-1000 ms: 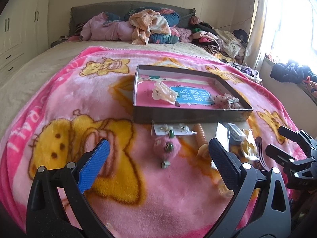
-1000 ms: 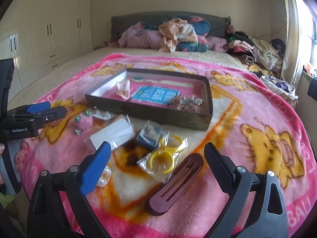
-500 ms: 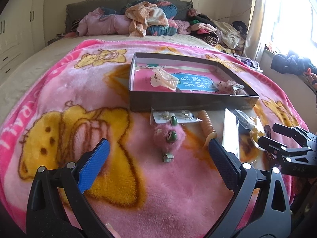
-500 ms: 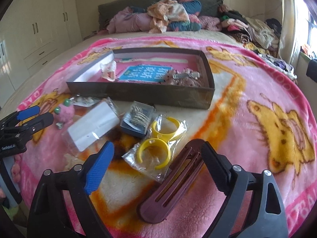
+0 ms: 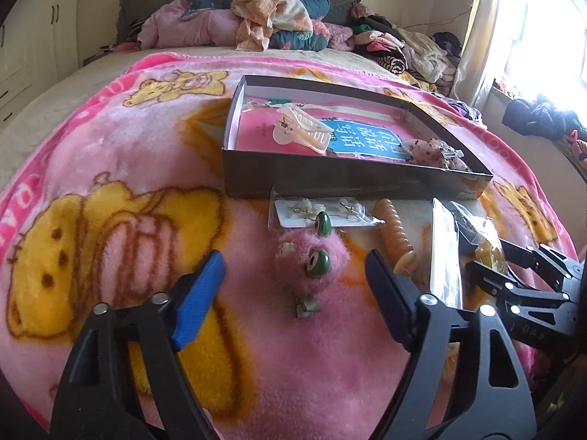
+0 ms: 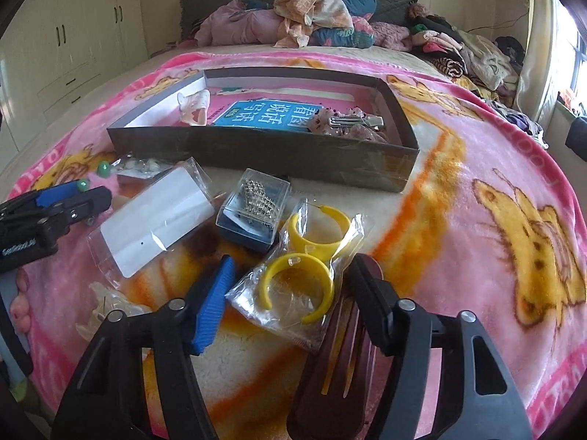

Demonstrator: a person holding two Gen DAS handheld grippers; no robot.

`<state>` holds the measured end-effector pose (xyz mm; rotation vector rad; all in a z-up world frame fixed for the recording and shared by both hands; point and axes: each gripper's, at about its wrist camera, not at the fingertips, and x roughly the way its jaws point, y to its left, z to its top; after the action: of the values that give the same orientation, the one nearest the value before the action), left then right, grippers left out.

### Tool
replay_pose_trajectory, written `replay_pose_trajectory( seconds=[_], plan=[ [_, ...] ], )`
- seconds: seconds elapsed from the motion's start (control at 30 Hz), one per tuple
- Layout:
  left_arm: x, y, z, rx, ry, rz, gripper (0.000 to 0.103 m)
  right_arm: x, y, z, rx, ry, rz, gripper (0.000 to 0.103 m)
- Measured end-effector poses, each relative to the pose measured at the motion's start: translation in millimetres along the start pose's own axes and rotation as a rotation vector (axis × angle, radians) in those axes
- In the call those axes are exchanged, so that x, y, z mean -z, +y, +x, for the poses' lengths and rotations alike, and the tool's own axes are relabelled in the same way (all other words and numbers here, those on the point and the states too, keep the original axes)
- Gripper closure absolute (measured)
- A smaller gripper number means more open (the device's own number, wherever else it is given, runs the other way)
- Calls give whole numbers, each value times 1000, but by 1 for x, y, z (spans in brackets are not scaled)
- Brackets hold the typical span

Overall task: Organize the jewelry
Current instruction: 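Grasp the pink pom-pom clip with the left tool while the right tool grasps the yellow bangles bag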

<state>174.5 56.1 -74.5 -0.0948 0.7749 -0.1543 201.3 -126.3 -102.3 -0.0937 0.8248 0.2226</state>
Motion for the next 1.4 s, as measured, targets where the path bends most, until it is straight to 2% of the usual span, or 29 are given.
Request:
replay_pose_trajectory(
  seconds=[0.1,0.17,0.2,0.23,0.53,0.9,1.4],
  plan=[
    [-1,-2,3,-1,8,5,50,1,-2,-2,-9,-3,11,49],
    [0,-3,4,-5,14,11,67,2,-5,-4,-18,-8,22,53],
    [0,-3,4,-3,17,13,72,3,-6,-5,-17,-11,27,60],
    [0,-4,3,-1,21,14,79,3,-8,-7,-26,-13,38,60],
    [2,-12,-17,29,-4,22,81,5,-17,-25,-82,-40,80,63],
    [-13,-30,-40,73,-57,38,81,2,-31,-56,-75,-110,101,63],
    [-41,-56,-26,126,-77,67,81,-17,-43,-70,-73,-168,83,63]
  ],
)
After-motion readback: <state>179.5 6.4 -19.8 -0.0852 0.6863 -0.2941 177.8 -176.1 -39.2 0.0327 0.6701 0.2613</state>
